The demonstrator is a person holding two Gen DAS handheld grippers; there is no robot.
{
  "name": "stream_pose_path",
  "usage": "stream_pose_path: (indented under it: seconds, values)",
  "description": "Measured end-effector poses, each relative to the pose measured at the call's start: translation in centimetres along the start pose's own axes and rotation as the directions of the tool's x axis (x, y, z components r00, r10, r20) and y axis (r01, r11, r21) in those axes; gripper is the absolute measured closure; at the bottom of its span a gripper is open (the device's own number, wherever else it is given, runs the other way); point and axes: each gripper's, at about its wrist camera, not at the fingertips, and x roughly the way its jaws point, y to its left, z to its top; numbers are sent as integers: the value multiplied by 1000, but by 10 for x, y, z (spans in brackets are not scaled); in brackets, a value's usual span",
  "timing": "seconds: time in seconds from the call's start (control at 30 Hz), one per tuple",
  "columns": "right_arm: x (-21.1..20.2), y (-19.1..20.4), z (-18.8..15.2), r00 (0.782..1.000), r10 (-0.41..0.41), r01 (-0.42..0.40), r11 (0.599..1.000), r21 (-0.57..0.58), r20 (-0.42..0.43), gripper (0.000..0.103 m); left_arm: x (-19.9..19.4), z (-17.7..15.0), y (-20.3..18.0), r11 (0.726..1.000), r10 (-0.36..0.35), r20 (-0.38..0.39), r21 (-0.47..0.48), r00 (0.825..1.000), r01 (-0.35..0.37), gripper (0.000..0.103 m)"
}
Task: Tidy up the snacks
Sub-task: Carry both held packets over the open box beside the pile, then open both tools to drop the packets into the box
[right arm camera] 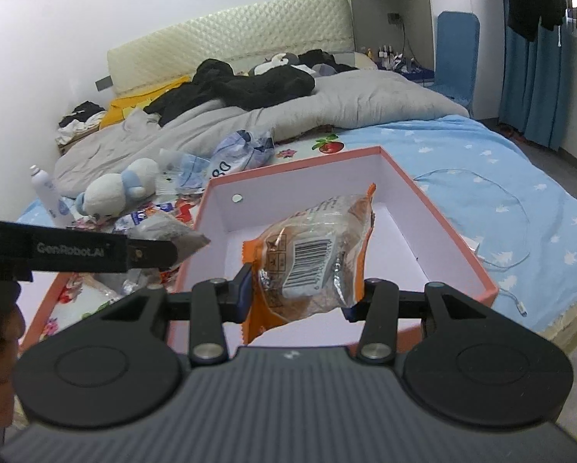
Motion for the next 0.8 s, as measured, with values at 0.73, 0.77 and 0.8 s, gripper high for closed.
stream_pose_path:
  seconds: [0.73,0.77,0.8]
  values:
    - [97,-40,-3,989,-17,24,999,44,-149,41,110,28,7,1000,-7,-120,-10,993,6,32]
    - [96,-41,-4,988,-21,29,998,53,-151,26,106,28,7,1000,-4,-104,-7,995,3,28]
    - [94,-41,-5,989,-20,29,998,62,-147,22,102,29,7,1000,-3,-83,-5,997,3,28]
